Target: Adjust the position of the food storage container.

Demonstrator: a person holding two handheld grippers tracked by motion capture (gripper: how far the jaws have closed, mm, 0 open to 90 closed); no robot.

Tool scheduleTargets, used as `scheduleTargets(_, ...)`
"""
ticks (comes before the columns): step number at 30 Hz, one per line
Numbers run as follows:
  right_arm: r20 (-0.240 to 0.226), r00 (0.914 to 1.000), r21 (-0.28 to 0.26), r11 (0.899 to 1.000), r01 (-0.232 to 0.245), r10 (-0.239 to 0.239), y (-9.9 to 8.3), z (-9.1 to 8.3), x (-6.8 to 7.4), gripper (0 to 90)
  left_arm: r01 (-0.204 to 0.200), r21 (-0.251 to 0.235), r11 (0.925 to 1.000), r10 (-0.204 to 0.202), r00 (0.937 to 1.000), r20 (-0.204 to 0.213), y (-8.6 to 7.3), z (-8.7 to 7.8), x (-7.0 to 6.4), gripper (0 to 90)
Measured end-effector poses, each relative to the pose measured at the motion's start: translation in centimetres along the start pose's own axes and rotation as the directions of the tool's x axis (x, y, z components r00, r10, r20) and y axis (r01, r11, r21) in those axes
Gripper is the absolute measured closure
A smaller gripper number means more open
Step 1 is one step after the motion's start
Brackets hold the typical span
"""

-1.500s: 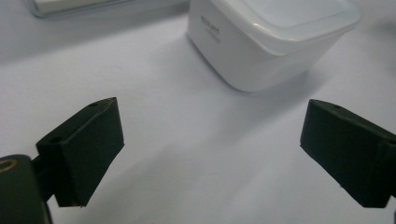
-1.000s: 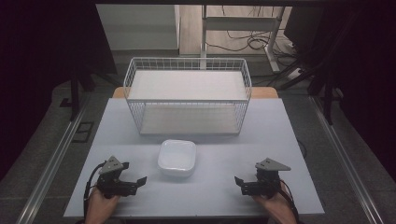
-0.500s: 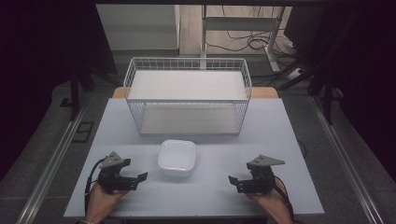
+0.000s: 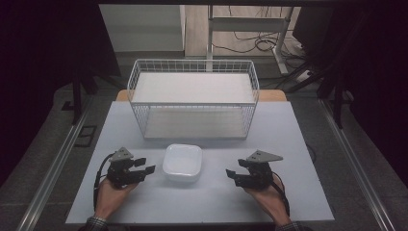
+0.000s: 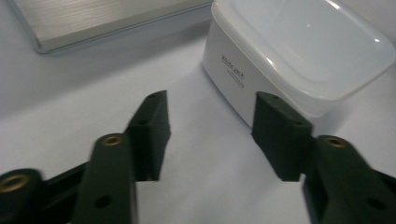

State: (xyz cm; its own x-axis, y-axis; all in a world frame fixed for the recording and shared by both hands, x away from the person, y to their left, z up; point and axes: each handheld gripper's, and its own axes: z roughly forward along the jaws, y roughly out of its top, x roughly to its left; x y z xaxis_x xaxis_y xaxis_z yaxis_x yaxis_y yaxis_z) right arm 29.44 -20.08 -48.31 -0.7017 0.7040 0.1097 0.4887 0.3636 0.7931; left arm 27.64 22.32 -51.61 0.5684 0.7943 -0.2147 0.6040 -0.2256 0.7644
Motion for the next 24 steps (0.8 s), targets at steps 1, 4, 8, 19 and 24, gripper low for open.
scheduleTargets(1, 0.0, 1.0, 0.0, 1.0, 0.0, 0.0, 0.0, 0.0, 0.0, 38.3, 0.0, 0.0, 1.0, 0.0, 1.0, 0.0, 0.0, 0.0, 0.0, 52.0)
scheduleTargets(4, -0.034, 0.9993, 0.032, 0.999, 0.018, -0.017, 1.2, 1.4, 0.2, 47.0, -0.029, 0.022, 0.9994, 0.029, 0.9995, -0.014, 1.1, 1.1, -0.4, 63.2)
scheduleTargets(8, -0.069, 0.9975, 0.054, 0.998, 0.02, -0.016, 2.0, 2.6, 0.4, 54.8, -0.047, 0.038, 0.9982, 0.047, 0.9988, -0.007, 1.9, 2.1, -0.5, 76.9)
scheduleTargets(19, -0.115, 0.9916, 0.112, 0.991, 0.071, -0.058, 3.2, 6.6, 2.2, 87.4, -0.036, 0.058, 0.9977, 0.034, 0.9988, 0.034, 2.4, 3.8, -1.6, 87.7)
scheduleTargets(24, -0.096, 0.9943, 0.105, 0.993, 0.056, -0.046, 3.1, 6.4, 1.6, 87.4, -0.04, 0.059, 0.9975, 0.036, 0.9971, 0.067, 2.6, 4.4, -2.7, 88.1)
